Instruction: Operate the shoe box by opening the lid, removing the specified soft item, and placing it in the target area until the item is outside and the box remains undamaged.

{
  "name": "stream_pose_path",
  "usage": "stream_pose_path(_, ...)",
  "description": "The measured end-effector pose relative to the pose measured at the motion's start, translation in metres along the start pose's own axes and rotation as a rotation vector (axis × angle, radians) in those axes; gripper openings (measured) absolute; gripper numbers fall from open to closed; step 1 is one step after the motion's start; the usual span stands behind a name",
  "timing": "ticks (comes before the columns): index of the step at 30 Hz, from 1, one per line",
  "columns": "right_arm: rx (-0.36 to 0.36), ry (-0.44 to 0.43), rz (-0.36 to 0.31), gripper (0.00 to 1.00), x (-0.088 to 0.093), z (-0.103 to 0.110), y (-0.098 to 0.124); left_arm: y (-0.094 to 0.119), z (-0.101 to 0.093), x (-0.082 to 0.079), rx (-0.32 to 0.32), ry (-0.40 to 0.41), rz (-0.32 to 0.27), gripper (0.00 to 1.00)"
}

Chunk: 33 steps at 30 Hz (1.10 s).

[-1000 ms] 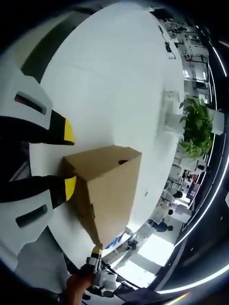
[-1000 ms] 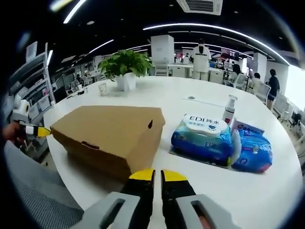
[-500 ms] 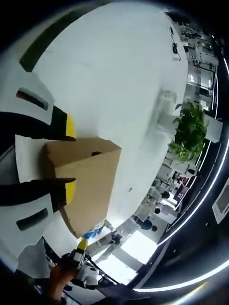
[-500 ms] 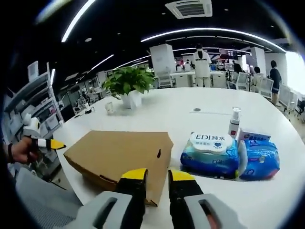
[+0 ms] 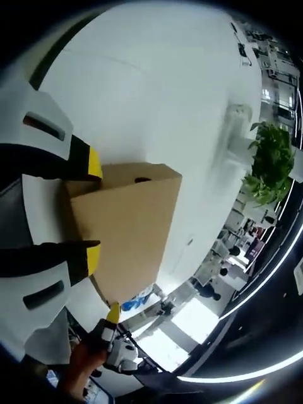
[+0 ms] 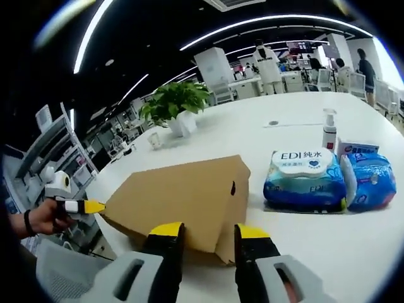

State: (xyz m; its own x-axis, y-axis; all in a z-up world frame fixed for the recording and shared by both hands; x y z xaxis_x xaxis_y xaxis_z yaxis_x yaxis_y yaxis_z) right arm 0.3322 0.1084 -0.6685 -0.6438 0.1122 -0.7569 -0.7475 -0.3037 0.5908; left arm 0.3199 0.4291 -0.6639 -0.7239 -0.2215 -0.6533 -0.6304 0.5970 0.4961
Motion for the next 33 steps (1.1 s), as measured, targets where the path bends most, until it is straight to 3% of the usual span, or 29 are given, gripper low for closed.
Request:
stream_pose_path(8,0.002,-0.008,0.027,0.27,0.009,0.003,-0.007,-0.007,0.011,0.009,-0.013,0.014,0.043,0.37)
stream_pose_path(15,0.016,-0.014,-0.004,0.27,0.01,0.004,-0.007,-0.009,0.013,0.007,0.003,0.026,0.026,0.38)
stream_pose_path(21,0.025,-0.014,-0.002,0.27,0.003,0.004,-0.016,-0.021,0.02,-0.008,0.006,0.021,0.033,0.38)
stream_pose_path(33,0.062,-0.044,0.0,0.27,-0.032,-0.009,-0.051,-0.063,0.022,-0.052,0.022,-0.019,0.054,0.38)
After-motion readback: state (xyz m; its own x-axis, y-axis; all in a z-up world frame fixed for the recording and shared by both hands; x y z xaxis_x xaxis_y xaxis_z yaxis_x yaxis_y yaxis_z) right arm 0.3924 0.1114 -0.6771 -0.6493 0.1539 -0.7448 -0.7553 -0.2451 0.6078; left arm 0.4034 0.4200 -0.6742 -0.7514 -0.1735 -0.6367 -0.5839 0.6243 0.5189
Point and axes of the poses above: the point that each gripper's makers call its tool centre point, and the gripper's own axes: y roughly backward along the fingers, z roughly to its left, x roughly out of its underside, the point moved 6 cm from there along y, roughly backward along the fingers, and after that the axes turned 11 degrees about x, right-handed, at the moved point
